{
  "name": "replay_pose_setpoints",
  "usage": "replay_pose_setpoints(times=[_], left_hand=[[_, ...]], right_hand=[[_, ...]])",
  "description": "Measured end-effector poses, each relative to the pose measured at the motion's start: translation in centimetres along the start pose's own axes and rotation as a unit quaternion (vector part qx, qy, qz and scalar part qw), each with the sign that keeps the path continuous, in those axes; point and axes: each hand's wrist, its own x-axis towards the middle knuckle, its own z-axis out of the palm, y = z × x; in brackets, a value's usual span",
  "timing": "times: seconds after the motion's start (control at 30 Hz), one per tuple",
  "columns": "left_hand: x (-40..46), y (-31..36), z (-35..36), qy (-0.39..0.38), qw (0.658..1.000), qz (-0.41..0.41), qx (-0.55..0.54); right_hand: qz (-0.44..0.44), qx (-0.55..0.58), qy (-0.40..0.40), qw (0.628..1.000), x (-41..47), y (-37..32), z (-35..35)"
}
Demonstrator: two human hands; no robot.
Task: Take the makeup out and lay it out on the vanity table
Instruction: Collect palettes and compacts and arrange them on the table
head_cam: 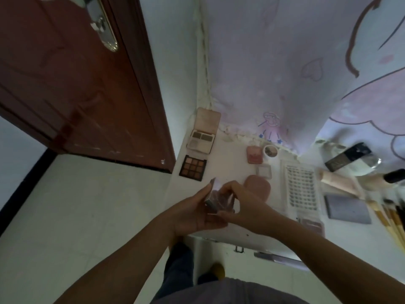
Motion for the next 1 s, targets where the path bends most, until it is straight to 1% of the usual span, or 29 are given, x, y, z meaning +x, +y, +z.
replay_pose_setpoints(times=[0.13,0.23,0.37,0.53,0.7,0.77,0.87,1.0], left_hand=[[-0.6,1.2,0.5,-0.010,0.998,0.056,-0.041],[-0.8,1.8,0.7,-0.012,0.995,0.090,-0.049],[-1.3,2.3,0.6,-0.020,0.994,0.100,-0.047],[-1.3,2.4,0.2,-0.028,0.993,0.097,-0.060],[-0.8,2.6,0.3,-0.019,0.994,0.094,-0.044],[-0.7,2.9,0.5,-0.019,0.994,0.097,-0.046],[-0.6,3.6,0.8,-0.024,0.994,0.101,-0.038],[-0.8,4.0,1.0,-0.021,0.996,0.084,-0.023]], right_hand=[[-0.065,-0.027,0.037,0.997,0.8,-2.5,-1.7],[-0.096,-0.021,0.068,0.993,1.5,-3.6,-2.3],[-0.121,0.006,0.075,0.990,2.1,-3.8,-2.5],[-0.119,0.006,0.073,0.990,2.4,-4.4,-2.6],[-0.079,-0.028,0.027,0.996,2.9,-5.3,-3.3],[-0.079,-0.007,0.044,0.996,3.1,-5.6,-3.5],[-0.083,0.054,0.071,0.993,2.9,-5.7,-3.8],[-0.078,0.067,0.074,0.992,2.9,-5.5,-3.9]])
